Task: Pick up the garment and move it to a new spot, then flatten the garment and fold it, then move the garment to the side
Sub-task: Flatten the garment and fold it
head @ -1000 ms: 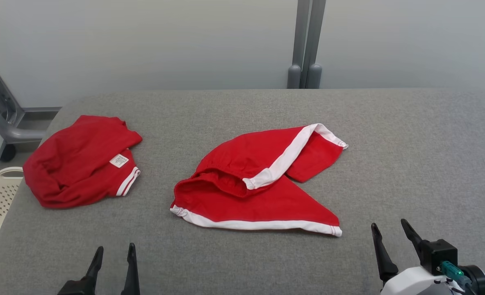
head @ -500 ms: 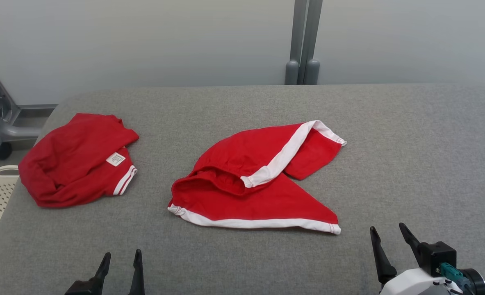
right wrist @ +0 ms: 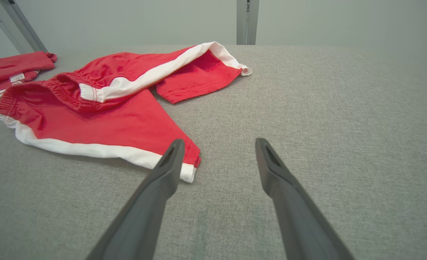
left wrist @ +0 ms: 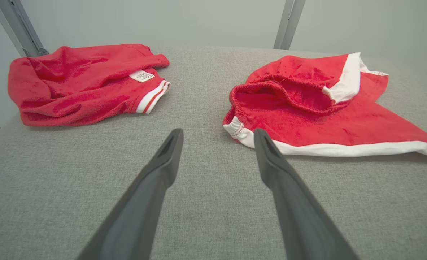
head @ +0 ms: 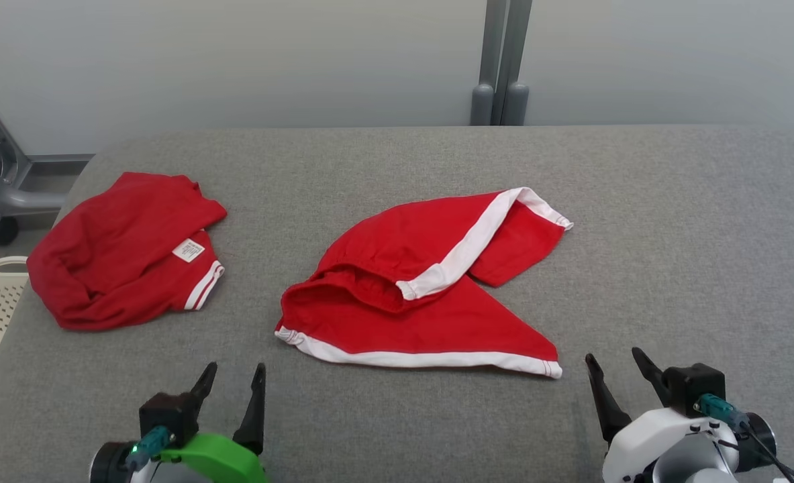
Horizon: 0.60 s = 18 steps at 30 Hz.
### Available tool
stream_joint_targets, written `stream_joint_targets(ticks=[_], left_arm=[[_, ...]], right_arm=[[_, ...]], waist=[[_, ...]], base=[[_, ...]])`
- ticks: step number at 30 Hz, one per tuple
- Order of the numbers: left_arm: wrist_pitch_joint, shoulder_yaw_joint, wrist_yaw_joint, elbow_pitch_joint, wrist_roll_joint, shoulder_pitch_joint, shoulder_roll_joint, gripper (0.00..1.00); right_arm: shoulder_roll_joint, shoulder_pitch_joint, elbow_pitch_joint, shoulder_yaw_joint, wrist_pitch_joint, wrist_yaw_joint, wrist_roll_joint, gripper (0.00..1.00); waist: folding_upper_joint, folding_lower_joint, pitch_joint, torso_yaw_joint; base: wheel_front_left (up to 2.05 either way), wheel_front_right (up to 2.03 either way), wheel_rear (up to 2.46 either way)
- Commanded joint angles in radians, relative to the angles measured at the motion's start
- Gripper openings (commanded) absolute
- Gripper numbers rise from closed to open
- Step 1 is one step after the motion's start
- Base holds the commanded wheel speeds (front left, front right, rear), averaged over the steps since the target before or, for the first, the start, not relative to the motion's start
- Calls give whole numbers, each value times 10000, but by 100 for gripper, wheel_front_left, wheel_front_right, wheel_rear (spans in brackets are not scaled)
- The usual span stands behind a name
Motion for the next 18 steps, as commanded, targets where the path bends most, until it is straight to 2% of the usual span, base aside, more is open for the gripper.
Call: stream_joint_targets(ticks=[1,7,10,13,14,16,18], left_arm=[[24,-39,-43,25,36,-234,62,100],[1163,-825,-185,848,-266,-1770,230,100],[1521,-1098,-198,1430,-420,-2354,345,100],[1693,-1290,-214,1894,-664,-2757,406,100],[1656,-1382,-217,1990,-683,-2870,482,95],[1605,-1519,-211,2207,-854,-3008,566,91],[1462,-1654,-212,2395,-938,-3129,653,94]], right_arm=[[-32,-120,-12,-38,99,-14,9,100],[-32,-933,275,180,1099,-14,-16,100],[-20,-1275,544,663,1354,-14,200,100],[-40,-1523,809,1078,1423,-14,390,100],[-40,-1579,904,1180,1401,-14,415,100],[-32,-1670,1076,1352,1300,-14,492,100],[-32,-1759,1232,1476,1208,-14,556,100]], waist=[[-1,0,122,10],[-1,0,776,-90],[-1,0,1012,-181],[-1,0,1192,-293],[-1,0,1232,-325],[-1,0,1296,-383],[-1,0,1333,-419]], base=[[0,0,0],[0,0,0],[0,0,0],[0,0,0],[0,0,0],[0,0,0],[0,0,0]])
